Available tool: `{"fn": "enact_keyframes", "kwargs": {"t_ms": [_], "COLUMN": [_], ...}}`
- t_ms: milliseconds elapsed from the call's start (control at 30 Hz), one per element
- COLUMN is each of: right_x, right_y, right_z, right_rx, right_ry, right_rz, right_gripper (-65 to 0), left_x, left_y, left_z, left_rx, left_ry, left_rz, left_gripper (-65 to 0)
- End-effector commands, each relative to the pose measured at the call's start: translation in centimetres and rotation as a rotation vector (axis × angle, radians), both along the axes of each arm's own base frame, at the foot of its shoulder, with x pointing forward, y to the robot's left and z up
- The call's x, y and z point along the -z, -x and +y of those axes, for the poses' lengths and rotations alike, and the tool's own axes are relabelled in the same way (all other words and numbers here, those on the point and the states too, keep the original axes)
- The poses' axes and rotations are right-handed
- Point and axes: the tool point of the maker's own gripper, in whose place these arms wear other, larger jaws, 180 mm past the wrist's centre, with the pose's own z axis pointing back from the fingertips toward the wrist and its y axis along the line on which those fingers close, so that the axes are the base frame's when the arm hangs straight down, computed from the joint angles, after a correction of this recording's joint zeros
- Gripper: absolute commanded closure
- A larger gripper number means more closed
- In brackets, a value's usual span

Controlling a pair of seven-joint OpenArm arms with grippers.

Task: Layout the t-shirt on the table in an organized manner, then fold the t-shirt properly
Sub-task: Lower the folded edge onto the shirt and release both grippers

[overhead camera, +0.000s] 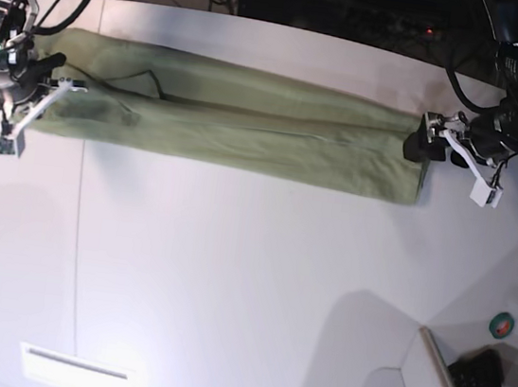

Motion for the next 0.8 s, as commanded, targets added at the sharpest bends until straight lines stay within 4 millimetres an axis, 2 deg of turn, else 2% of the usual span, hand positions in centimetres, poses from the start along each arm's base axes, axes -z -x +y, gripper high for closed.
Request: {"fn": "enact_keyframes", "kwargs": {"t_ms": [0, 200, 300, 433, 533, 600, 633, 767], "right_x": [-1.1, -1.1, -1.1, -1.1, -1.1, -1.1, -1.1, -1.1], "right_y": [-0.8, -0.9, -0.9, -0.9, -0.9, -0.8, -0.8, -0.9], "right_z": [-0.4, -0.3, -0.3, -0.3, -0.4, -0.5, -0.6, -0.4], "right_rx": [-0.010, -0.011, -0.011, -0.011, -0.008, -0.006, -0.004, -0.008], "right_ry": [0.017, 0.017, 0.017, 0.017, 0.018, 0.019, 0.019, 0.018], "right_rz": [-0.040, -0.041, -0.043, -0.043, -0.042, -0.042, -0.042, -0.042], "right_gripper": [0.0, 0.0, 0.0, 0.0, 0.0, 0.0, 0.0, 0.0], "left_x": [-0.8, -0.1, 0.3, 1.5, 2.2, 2.3, 2.3, 2.4], "left_y": [-0.8, -0.6, -1.0, -1.2, -1.1, -1.0, -1.0, -0.9], "left_z": [0.8, 0.4, -1.2, -1.9, -1.9, -1.9, -1.8, -1.7], "left_rx": [-0.007, -0.019, 0.032, 0.032, 0.018, 0.015, 0.015, 0.009], "left_ry": [-0.004, 0.018, 0.027, 0.061, 0.081, 0.083, 0.081, 0.082], "left_rz": [-0.039, -0.028, -0.016, 0.020, 0.043, 0.046, 0.046, 0.049], "left_gripper": [-65.0, -65.0, -65.0, -52.8, -47.1, -40.0, -34.1, 0.0]}}
